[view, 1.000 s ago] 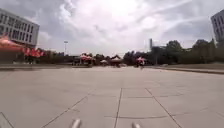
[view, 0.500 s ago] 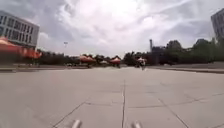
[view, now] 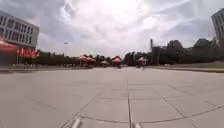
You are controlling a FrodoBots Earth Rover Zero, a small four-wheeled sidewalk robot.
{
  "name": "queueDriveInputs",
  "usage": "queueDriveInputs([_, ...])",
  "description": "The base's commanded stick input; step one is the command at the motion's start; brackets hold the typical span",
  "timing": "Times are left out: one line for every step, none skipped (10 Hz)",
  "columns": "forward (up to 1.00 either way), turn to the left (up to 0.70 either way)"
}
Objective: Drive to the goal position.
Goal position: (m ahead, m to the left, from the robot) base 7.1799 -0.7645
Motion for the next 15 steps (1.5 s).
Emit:
queueDriveInputs([0.85,-0.01])
queueDriveInputs([0.85,-0.01])
queueDriveInputs([0.85,-0.01])
queueDriveInputs([0.85,-0.01])
queueDriveInputs([0.85,-0.01])
queueDriveInputs([0.85,-0.01])
queueDriveInputs([0.85,-0.01])
queueDriveInputs([0.85,-0.01])
queueDriveInputs([0.85,-0.01])
queueDriveInputs([0.85,-0.01])
queueDriveInputs([0.85,-0.01])
queueDriveInputs([0.85,-0.01])
queueDriveInputs([0.85,-0.01])
queueDriveInputs([0.85,-0.01])
queueDriveInputs([0.85,-0.01])
